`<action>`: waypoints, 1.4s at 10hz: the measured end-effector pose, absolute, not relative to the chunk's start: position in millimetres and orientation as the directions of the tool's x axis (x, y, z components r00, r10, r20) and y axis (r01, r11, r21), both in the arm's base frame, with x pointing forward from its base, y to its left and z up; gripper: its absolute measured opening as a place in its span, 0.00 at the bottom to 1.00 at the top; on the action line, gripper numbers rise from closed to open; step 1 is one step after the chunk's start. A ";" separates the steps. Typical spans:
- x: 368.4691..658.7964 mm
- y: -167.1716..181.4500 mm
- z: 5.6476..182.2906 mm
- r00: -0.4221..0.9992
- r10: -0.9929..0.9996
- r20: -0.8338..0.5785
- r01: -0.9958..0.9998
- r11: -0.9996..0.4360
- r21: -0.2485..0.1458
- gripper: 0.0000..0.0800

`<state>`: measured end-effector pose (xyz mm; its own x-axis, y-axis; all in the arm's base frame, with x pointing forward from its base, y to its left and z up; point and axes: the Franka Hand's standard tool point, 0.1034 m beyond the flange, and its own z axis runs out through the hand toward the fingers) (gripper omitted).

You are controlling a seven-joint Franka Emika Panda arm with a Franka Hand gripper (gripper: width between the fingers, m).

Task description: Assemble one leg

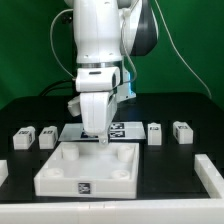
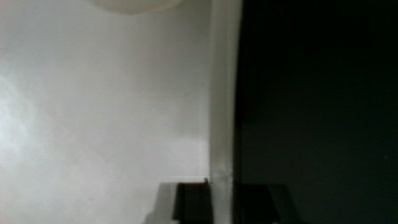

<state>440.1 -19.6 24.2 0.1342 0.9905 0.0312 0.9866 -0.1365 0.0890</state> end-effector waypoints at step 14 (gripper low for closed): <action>462.0 28.1 24.5 0.095 0.994 0.053 0.989 -0.101 0.112 0.07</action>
Offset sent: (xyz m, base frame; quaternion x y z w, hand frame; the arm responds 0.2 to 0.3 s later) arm 0.0000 0.0000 0.0000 0.0000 0.0000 0.0000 1.0000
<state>462.0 28.1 24.5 0.0954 0.9940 0.0532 0.9885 -0.1009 0.1123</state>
